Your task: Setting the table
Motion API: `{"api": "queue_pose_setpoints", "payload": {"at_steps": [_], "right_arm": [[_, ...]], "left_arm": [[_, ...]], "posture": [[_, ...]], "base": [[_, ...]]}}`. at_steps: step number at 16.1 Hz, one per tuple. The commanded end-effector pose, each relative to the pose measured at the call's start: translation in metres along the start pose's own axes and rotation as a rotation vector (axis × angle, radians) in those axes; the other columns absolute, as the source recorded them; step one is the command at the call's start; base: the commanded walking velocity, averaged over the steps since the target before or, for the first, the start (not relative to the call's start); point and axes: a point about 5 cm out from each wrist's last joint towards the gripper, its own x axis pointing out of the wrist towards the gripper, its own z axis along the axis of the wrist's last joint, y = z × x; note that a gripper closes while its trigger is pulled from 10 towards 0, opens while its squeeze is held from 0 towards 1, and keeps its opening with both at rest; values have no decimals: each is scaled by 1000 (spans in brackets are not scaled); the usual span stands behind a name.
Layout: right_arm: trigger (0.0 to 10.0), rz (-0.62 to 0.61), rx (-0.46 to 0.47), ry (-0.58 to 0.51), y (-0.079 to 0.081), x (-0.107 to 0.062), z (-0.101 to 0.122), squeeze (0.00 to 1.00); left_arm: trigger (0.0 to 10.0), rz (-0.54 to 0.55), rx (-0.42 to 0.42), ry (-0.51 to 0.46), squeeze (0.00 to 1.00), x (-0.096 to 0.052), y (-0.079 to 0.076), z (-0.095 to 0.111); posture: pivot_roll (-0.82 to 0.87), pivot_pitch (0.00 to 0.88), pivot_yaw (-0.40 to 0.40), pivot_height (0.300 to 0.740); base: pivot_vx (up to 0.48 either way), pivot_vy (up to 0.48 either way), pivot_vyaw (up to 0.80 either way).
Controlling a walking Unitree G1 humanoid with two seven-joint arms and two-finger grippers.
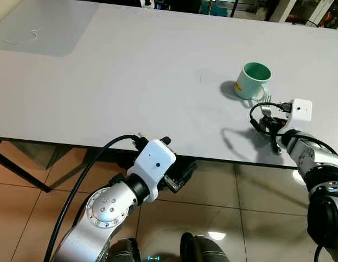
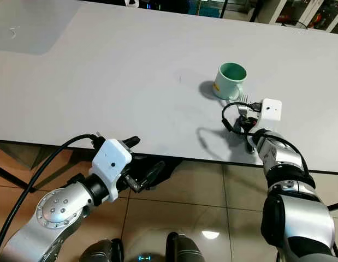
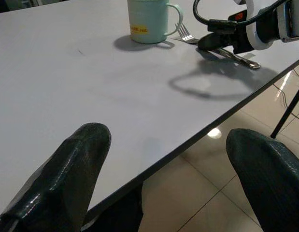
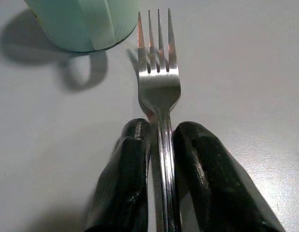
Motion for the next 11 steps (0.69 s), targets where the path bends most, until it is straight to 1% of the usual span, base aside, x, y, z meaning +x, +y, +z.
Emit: {"api": "queue_pose_setpoints", "payload": {"at_steps": [1,3,4,5,6,8,9,10,11], "right_arm": [[10000,-23,8,10,-8,-2,-1,1000],[10000,-21,-7,-22,-10,-3,5,1000],[10000,-18,-15,-65,-12,-4,13,0],[10000,-30,-38,-113,-17,-7,25,0],[10000,-42,-81,-158,-22,-11,36,0],[10000,-96,-167,-258,-34,-23,55,0],[10000,-116,-162,-301,-36,-30,61,0],[10000,-82,-151,-393,-21,-46,67,0],[10000,-52,-129,-444,-2,-56,65,0]], "left_arm": [[10000,-19,-6,-19,0,0,-4,5],[10000,-5,-3,-24,0,3,-2,6],[10000,16,-3,-37,0,6,2,7],[10000,46,1,-39,0,9,8,8],[10000,71,-2,-48,0,11,14,9],[10000,136,9,-60,0,16,26,10],[10000,191,15,-61,0,17,32,10],[10000,316,15,-60,0,16,44,11],[10000,368,17,-64,0,14,49,13]], "posture": [[-32,194,-68,740],[-38,185,-60,740],[-39,175,-53,740],[-41,163,-47,740],[-43,154,-44,740],[-54,130,-48,740],[-53,120,-49,740],[-41,104,-53,740],[-28,99,-54,740]], "base": [[0,0,0],[0,0,0],[0,0,0],[0,0,0],[0,0,0],[0,0,0],[0,259,0],[0,480,0],[0,480,0]]}}
